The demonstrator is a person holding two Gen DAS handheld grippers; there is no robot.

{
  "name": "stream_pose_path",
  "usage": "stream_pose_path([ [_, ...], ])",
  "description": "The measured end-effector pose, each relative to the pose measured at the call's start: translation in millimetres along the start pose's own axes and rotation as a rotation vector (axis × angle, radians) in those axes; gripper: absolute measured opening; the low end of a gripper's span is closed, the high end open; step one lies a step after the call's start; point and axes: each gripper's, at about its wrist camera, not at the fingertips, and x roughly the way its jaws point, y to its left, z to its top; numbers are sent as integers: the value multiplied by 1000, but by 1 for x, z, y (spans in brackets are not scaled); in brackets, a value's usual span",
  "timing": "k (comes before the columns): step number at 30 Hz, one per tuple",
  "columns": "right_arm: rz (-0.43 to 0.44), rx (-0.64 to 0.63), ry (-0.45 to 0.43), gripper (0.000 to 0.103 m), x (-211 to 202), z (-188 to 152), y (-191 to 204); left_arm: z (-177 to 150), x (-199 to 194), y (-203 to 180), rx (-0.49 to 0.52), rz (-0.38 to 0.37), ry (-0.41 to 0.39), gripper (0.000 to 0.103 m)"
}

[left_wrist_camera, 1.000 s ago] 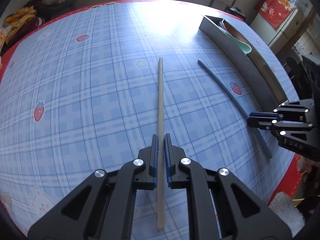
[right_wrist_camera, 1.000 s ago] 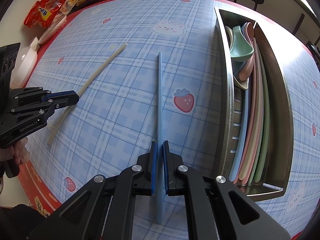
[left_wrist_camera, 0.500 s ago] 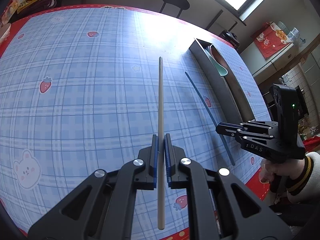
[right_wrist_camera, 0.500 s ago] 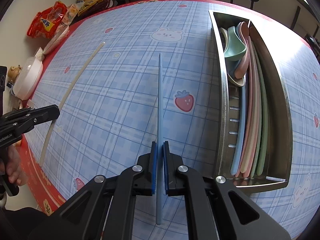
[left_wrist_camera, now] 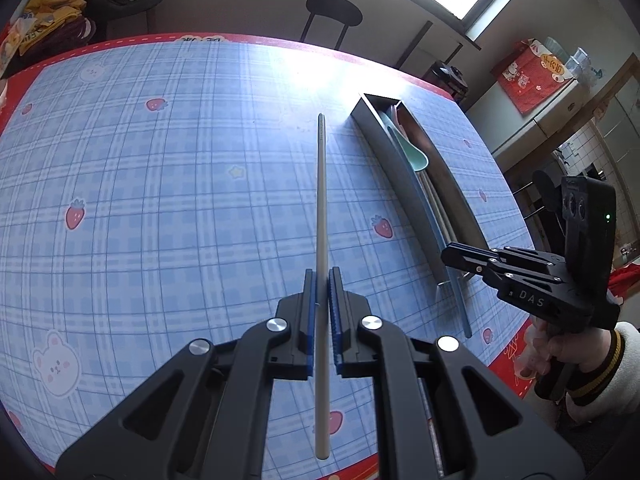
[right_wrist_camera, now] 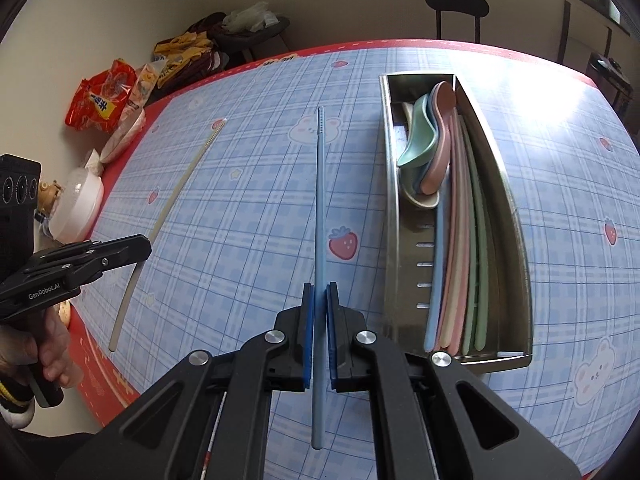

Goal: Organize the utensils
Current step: 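Lower the beige chopstick into the tray while the right gripper lowers the blue chopstick in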

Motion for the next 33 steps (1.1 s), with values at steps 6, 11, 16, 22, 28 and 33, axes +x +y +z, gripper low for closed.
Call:
stream_pose_path([
  [6,-42,64,-52,6,-15,14,-33,32,20,-34,26,-49,6,11],
  [11,-86,130,-73,6,-18,27,-69,62,54,-64,5,-103,27,11],
  [16,-105,142,-74,6,-14,39,-87,87,94,-87,-60,-152,68,11],
  [22,-99,166,-44,6,1,46,-94,102,121,-108,-105,-170,89,11],
  [28,-103,168,-30,6,13,51,-98,104,137,-112,-150,-134,90,11],
  [33,-94,170,-8,6,19,52,-101,103,150,-117,-156,-116,103,11],
])
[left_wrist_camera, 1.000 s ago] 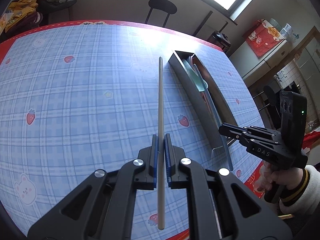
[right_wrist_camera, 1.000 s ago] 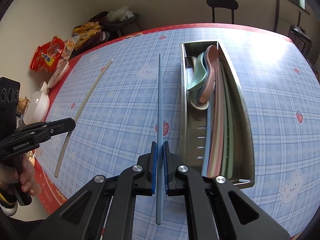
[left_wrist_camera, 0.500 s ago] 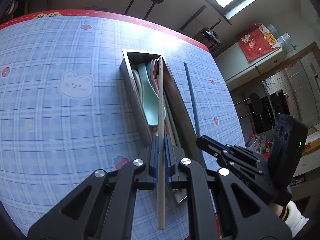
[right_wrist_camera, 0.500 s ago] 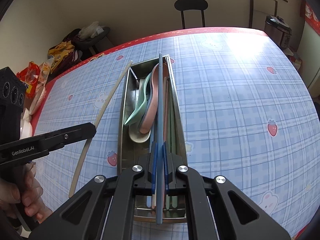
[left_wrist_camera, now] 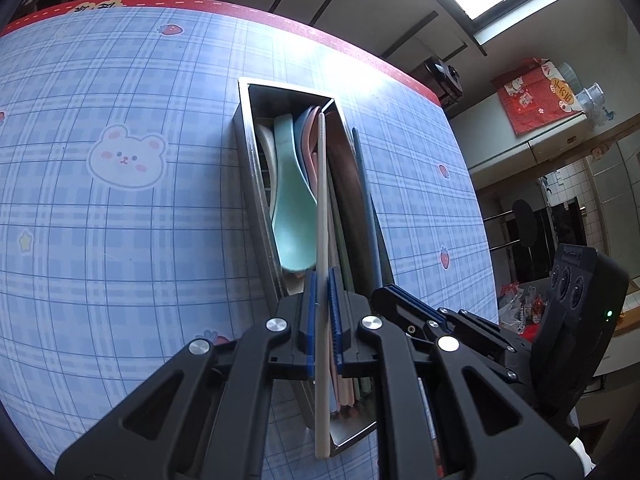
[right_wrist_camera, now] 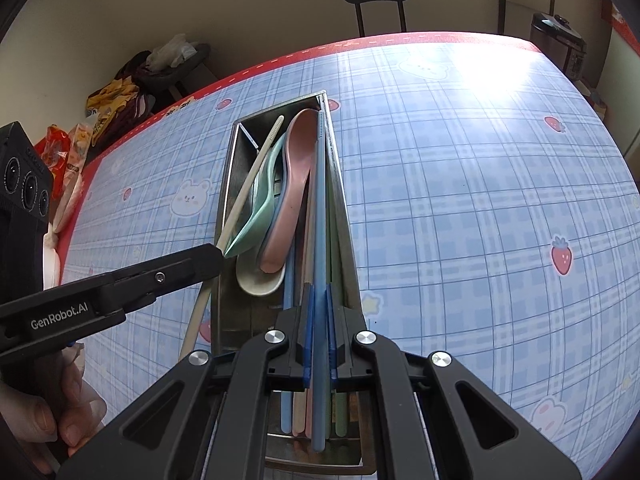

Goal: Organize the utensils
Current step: 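Lower the beige chopstick into the tray while the right gripper lowers the blue chopstick in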

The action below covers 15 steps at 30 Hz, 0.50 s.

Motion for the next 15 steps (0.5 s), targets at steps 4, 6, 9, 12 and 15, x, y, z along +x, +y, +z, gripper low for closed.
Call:
stream_pose_path([
  [4,-7,-16,20,6,5,3,3,3,4,-5,6,4,-4,11],
  [6,-7,-25,23,7,6,4,5,3,4,-6,5,7,-5,11],
  [9,-14,-34,16,7,3,5,8,4,7,-5,1,15,-5,11],
  [12,-17,-31,6,7,-2,5,7,4,11,-9,8,26,-3,11],
  [15,-21,-23,-11,7,-11,4,3,1,16,-13,12,31,0,10],
])
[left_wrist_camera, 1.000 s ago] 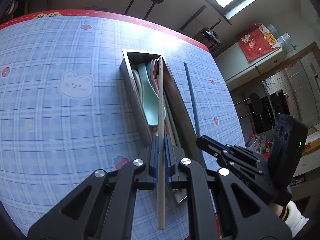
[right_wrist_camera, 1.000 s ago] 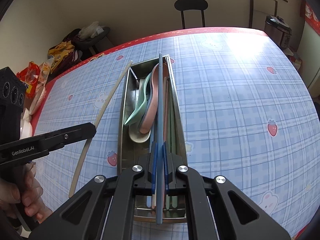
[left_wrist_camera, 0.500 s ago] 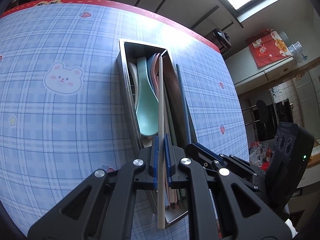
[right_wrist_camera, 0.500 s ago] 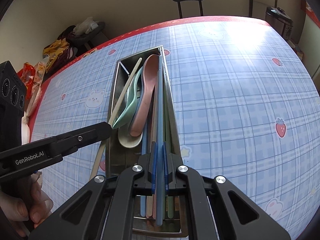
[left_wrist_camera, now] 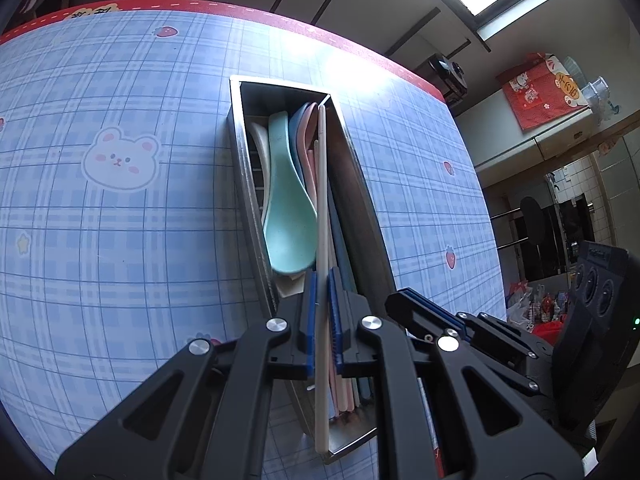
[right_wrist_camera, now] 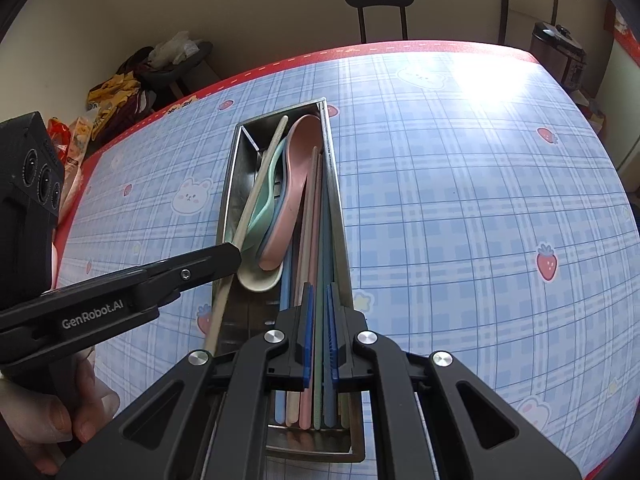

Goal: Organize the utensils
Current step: 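Lower the beige chopstick into the tray while the right gripper lowers the blue chopstick in, then open both grippers and release the chopsticks in the tray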

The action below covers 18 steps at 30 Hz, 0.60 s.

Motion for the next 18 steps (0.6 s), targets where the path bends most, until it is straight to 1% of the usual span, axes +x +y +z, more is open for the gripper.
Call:
stream_pose_path([
  [5,-9,15,-19,8,-12,-3,-7,4,9,-13,28,-5,9,9],
  [7,-11,22,-23,8,-16,-4,-10,5,12,-18,51,6,22,11],
  [9,-12,30,-27,11,-20,-6,-12,7,9,-19,54,10,13,19],
  [10,-13,33,-31,12,-23,-7,-13,7,5,-19,62,13,3,22],
  [12,-20,32,-42,24,-29,-9,-13,9,-4,-20,83,27,-14,30],
  [13,-25,28,-47,27,-33,-10,-13,10,-10,-20,93,35,-23,32],
  [15,-31,17,-59,34,-41,-10,-11,12,-23,-20,118,49,-51,41],
  [17,-39,-2,-61,36,-48,-7,-10,13,-39,-20,166,82,-85,43],
  [18,-48,-14,-65,39,-53,-6,-9,13,-47,-17,186,101,-102,45],
])
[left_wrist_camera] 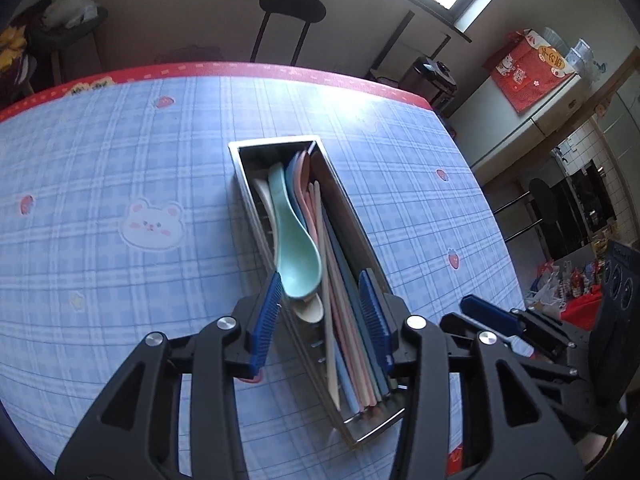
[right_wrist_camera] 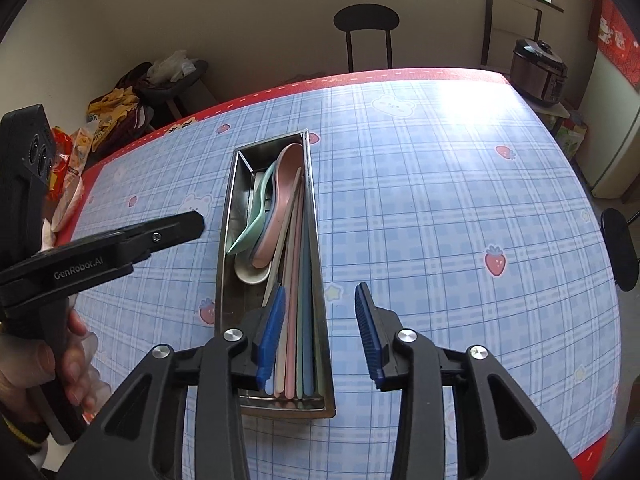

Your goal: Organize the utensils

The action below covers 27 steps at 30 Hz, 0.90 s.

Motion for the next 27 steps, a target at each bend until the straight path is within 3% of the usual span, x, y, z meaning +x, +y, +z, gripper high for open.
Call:
stream_pose_path([
  [8,-32,-134,-81,67,-56,21,14,6,-87,19,205,137,-137,60],
  [10,-41,-163,-114,76,-74,26,19,5,-113,23,255,180,-176,68],
  [12,-37,-180,-146,91,-93,30,25,3,-142,25,283,221,-228,87],
  [13,-38,-190,-163,96,-101,31,29,1,-157,27,291,238,-260,92],
  [16,-47,-228,-220,98,-128,33,44,-6,-197,26,302,279,-335,97],
  [20,-45,-271,-293,98,-164,29,66,-16,-237,22,304,316,-366,97],
  [23,-48,-291,-337,98,-188,24,80,-29,-256,12,345,401,-387,97],
  [27,-56,-311,-371,98,-211,15,92,-45,-281,3,375,358,-401,97],
])
